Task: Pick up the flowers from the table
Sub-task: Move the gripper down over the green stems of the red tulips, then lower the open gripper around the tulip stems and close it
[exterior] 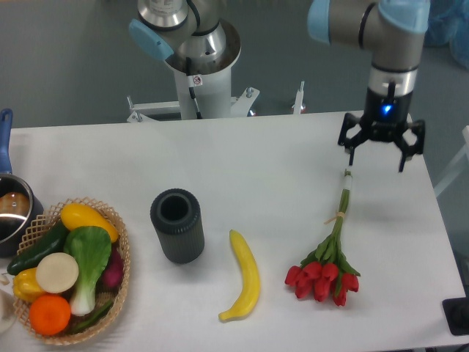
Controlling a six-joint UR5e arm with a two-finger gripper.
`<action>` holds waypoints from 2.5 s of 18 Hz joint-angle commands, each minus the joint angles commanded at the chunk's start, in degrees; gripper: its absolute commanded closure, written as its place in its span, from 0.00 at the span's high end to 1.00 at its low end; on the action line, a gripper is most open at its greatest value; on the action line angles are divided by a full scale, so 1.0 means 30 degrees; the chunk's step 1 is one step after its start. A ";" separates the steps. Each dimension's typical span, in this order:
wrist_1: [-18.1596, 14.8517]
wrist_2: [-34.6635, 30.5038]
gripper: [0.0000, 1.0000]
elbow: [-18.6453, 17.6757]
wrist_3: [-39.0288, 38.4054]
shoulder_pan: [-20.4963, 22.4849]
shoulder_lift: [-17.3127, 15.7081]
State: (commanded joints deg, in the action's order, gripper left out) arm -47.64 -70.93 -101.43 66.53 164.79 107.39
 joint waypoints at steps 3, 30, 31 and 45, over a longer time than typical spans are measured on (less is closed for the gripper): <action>0.0029 -0.0088 1.00 0.0117 0.0088 -0.0262 0.0908; 0.0176 -0.0176 1.00 0.1787 0.2257 -0.0996 0.5335; 0.0176 -0.0176 1.00 0.1787 0.2257 -0.0996 0.5335; 0.0146 -0.0205 0.51 0.1554 0.2257 -0.0996 0.5365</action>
State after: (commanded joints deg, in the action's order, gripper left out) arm -47.20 -71.54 -96.76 73.30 161.81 123.49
